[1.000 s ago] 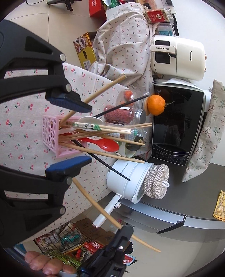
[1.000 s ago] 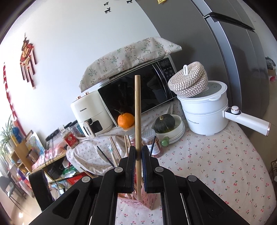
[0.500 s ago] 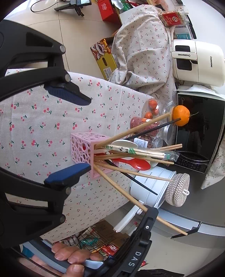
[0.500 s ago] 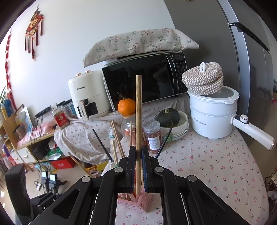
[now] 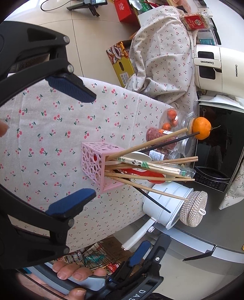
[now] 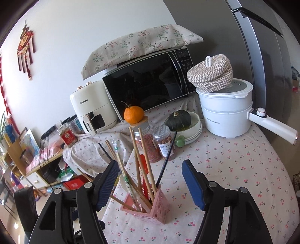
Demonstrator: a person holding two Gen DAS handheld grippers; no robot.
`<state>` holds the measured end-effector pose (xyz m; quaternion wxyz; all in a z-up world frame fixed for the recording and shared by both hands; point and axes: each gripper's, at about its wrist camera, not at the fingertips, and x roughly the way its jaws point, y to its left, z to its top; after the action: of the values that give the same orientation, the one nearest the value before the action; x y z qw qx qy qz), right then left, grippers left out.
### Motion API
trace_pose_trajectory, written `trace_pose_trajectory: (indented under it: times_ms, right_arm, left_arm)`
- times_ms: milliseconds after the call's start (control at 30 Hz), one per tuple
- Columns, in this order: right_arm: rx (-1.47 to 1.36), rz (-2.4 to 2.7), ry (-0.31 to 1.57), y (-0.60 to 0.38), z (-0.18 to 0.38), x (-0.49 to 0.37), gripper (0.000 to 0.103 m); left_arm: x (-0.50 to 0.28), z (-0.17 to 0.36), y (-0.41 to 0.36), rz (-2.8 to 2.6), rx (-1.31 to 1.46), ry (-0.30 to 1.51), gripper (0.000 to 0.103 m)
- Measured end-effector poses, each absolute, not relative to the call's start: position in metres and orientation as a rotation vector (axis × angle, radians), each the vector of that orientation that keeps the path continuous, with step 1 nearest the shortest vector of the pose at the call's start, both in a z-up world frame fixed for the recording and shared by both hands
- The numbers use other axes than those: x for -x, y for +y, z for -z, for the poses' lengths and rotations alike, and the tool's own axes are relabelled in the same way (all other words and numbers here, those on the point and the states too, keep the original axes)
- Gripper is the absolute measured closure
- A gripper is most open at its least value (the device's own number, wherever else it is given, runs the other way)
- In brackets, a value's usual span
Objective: Organize utensils
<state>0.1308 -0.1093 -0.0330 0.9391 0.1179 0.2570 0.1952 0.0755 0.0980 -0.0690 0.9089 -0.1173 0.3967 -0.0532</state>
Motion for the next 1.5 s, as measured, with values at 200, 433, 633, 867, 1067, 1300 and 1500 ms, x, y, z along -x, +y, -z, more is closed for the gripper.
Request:
trace_pose_trajectory:
  times_ms: [200, 433, 633, 867, 1067, 1300, 1500]
  right_arm:
    - [-0.197, -0.349, 0.558, -0.133, 0.038, -0.111, 0.0]
    - [-0.112, -0.268, 0.558, -0.153, 0.031, -0.083, 0.0]
    - [-0.076, -0.217, 0.557, -0.163, 0.029, -0.056, 0.0]
    - [-0.024, -0.166, 0.537, -0.181, 0.019, -0.035, 0.0]
    - [-0.039, -0.092, 0.494, -0.197, 0.007, -0.024, 0.0]
    - [-0.055, -0.087, 0.488, -0.201, 0.004, -0.024, 0.0]
    - [-0.067, -0.077, 0.493, -0.202, 0.003, -0.027, 0.0]
  left_arm:
    - [-0.059, 0.051, 0.085, 0.076, 0.201, 0.764, 0.001]
    - [-0.031, 0.037, 0.073, 0.027, 0.085, 0.76, 0.001]
    - [-0.023, 0.023, 0.065, 0.023, 0.1, 0.754, 0.001]
    - [-0.019, 0.011, 0.049, 0.064, 0.08, 0.705, 0.001]
    - [-0.022, 0.006, 0.052, 0.082, 0.108, 0.708, 0.001]
    - [-0.027, -0.005, 0.045, 0.059, 0.07, 0.661, 0.001]
    - [-0.035, 0.004, 0.038, 0.07, 0.062, 0.698, 0.001]
